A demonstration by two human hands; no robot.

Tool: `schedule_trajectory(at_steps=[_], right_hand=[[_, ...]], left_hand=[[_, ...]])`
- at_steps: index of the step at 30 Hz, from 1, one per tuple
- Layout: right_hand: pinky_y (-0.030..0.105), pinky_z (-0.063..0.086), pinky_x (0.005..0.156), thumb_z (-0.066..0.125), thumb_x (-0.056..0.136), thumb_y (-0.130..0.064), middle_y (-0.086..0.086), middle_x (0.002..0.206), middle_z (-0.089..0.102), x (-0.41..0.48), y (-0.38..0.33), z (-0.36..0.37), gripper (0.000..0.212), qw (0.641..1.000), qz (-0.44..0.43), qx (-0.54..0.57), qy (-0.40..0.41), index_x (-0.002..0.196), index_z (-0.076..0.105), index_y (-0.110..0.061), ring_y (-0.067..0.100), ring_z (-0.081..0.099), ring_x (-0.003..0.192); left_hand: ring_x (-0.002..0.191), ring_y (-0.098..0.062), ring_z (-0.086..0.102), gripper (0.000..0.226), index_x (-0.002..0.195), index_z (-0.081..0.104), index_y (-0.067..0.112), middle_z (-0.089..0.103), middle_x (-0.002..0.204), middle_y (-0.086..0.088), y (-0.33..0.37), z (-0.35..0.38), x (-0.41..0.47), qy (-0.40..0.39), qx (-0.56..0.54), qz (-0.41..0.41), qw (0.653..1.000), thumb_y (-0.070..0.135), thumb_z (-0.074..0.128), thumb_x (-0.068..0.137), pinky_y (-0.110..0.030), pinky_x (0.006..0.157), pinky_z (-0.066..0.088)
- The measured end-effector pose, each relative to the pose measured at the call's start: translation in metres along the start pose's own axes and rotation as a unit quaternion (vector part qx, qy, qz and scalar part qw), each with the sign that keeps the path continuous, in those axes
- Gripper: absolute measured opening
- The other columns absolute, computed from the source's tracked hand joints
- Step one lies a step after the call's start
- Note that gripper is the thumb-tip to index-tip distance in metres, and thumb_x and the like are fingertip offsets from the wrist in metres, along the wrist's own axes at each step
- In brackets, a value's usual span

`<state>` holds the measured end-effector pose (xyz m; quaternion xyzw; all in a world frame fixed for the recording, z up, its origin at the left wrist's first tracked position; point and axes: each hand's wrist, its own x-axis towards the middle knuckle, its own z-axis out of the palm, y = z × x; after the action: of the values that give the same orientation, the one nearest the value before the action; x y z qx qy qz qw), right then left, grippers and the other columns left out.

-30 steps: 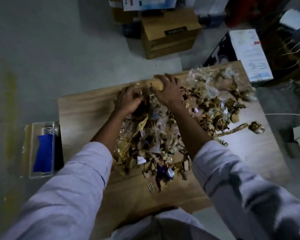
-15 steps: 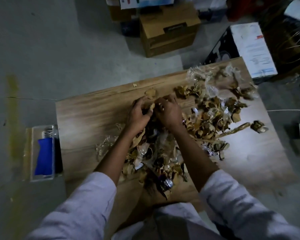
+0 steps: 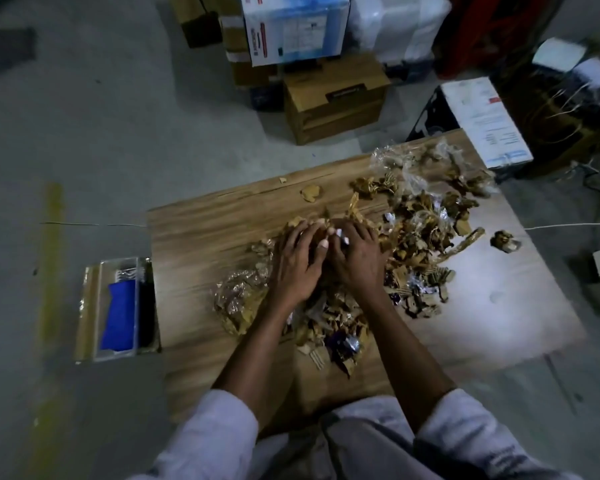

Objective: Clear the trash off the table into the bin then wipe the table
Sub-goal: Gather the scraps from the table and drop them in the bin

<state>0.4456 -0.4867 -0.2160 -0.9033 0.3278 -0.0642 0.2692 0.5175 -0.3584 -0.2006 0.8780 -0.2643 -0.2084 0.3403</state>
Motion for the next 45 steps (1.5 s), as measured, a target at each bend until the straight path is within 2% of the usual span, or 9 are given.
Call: schedule_trajectory(at_steps=[4, 6, 10, 16, 24, 31, 35, 40, 45], right_hand=[[0.081, 0.012, 0.111, 0.047, 0.102, -0.054, -0.004, 0.16, 0.039, -0.022, 0.007, -0.003, 0.051, 0.995, -0.007, -0.048, -0.086, 0.148, 0.046, -0.032, 0.028, 0.027, 0.149], [0.084, 0.002, 0.109, 0.039, 0.101, -0.063, -0.01, 0.162, 0.034, -0.031, 0.011, -0.008, 0.053, 0.996, 0.0, -0.036, -0.076, 0.148, 0.044, -0.039, 0.027, 0.019, 0.153], [0.077, 0.018, 0.111, 0.04, 0.1, -0.063, -0.014, 0.158, 0.039, -0.068, 0.013, -0.033, 0.049, 0.999, 0.006, -0.002, 0.037, 0.144, 0.048, -0.042, 0.017, 0.023, 0.149], [0.071, 0.031, 0.106, 0.046, 0.099, -0.058, -0.006, 0.154, 0.043, -0.122, 0.063, -0.053, 0.045, 0.997, 0.059, 0.036, 0.044, 0.141, 0.05, -0.042, 0.023, 0.035, 0.141], [0.058, 0.039, 0.099, 0.062, 0.097, -0.046, -0.003, 0.15, 0.05, -0.098, 0.152, -0.104, 0.04, 0.977, 0.161, 0.096, 0.101, 0.136, 0.06, -0.034, 0.023, 0.036, 0.14], [0.057, 0.04, 0.1, 0.065, 0.096, -0.037, 0.0, 0.15, 0.049, -0.034, 0.256, -0.135, 0.04, 0.97, 0.194, 0.118, 0.088, 0.135, 0.06, -0.035, 0.027, 0.034, 0.14], [0.058, 0.037, 0.109, 0.064, 0.095, -0.043, 0.004, 0.154, 0.043, 0.017, 0.306, -0.145, 0.045, 0.951, 0.268, 0.122, 0.09, 0.138, 0.057, -0.03, 0.03, 0.03, 0.142], [0.064, 0.027, 0.11, 0.057, 0.088, -0.071, 0.005, 0.162, 0.021, 0.074, 0.324, -0.133, 0.064, 0.939, 0.322, 0.116, 0.023, 0.145, 0.042, -0.047, 0.035, 0.017, 0.147], [0.063, 0.029, 0.109, 0.043, 0.088, -0.082, 0.008, 0.157, 0.025, 0.125, 0.303, -0.119, 0.064, 0.955, 0.277, 0.105, -0.021, 0.143, 0.042, -0.05, 0.038, 0.021, 0.142]], left_hand=[[0.15, -0.025, 0.027, 0.051, 0.152, 0.041, 0.026, 0.032, 0.163, -0.001, -0.001, 0.004, -0.019, -0.079, 0.039, -0.009, 0.996, 0.048, 0.038, 0.106, -0.045, 0.122, 0.023], [0.148, -0.024, 0.03, 0.049, 0.15, 0.045, 0.025, 0.039, 0.159, -0.001, 0.005, 0.003, -0.03, -0.047, 0.031, 0.012, 0.998, 0.047, 0.039, 0.106, -0.044, 0.122, 0.024], [0.145, -0.022, 0.034, 0.044, 0.146, 0.05, 0.023, 0.046, 0.153, -0.001, 0.035, -0.002, -0.05, 0.028, 0.042, 0.101, 0.994, 0.041, 0.043, 0.107, -0.041, 0.122, 0.019], [0.144, -0.02, 0.036, 0.043, 0.142, 0.055, 0.022, 0.052, 0.149, -0.001, 0.064, 0.044, -0.082, -0.048, 0.028, 0.166, 0.984, 0.039, 0.045, 0.105, -0.03, 0.12, 0.013], [0.138, -0.023, 0.04, 0.041, 0.138, 0.059, 0.02, 0.057, 0.142, -0.003, 0.1, 0.122, -0.068, -0.106, 0.038, 0.19, 0.975, 0.034, 0.051, 0.1, -0.034, 0.117, 0.022], [0.133, -0.033, 0.045, 0.036, 0.13, 0.064, 0.015, 0.059, 0.133, -0.011, 0.145, 0.197, 0.004, -0.08, 0.036, 0.105, 0.991, 0.027, 0.059, 0.096, -0.044, 0.117, 0.03], [0.135, -0.033, 0.041, 0.034, 0.129, 0.064, 0.016, 0.055, 0.139, -0.012, 0.162, 0.222, 0.033, -0.062, 0.074, 0.072, 0.993, 0.028, 0.062, 0.096, -0.044, 0.113, 0.034], [0.152, -0.031, 0.016, 0.06, 0.153, 0.039, 0.03, 0.01, 0.167, -0.006, 0.17, 0.23, 0.057, -0.046, 0.059, -0.043, 0.996, 0.047, 0.056, 0.098, -0.05, 0.118, 0.026], [0.155, -0.029, 0.008, 0.065, 0.157, 0.021, 0.043, -0.001, 0.17, -0.002, 0.175, 0.217, 0.087, -0.056, -0.024, -0.189, 0.98, 0.051, 0.051, 0.1, -0.058, 0.119, 0.021]])
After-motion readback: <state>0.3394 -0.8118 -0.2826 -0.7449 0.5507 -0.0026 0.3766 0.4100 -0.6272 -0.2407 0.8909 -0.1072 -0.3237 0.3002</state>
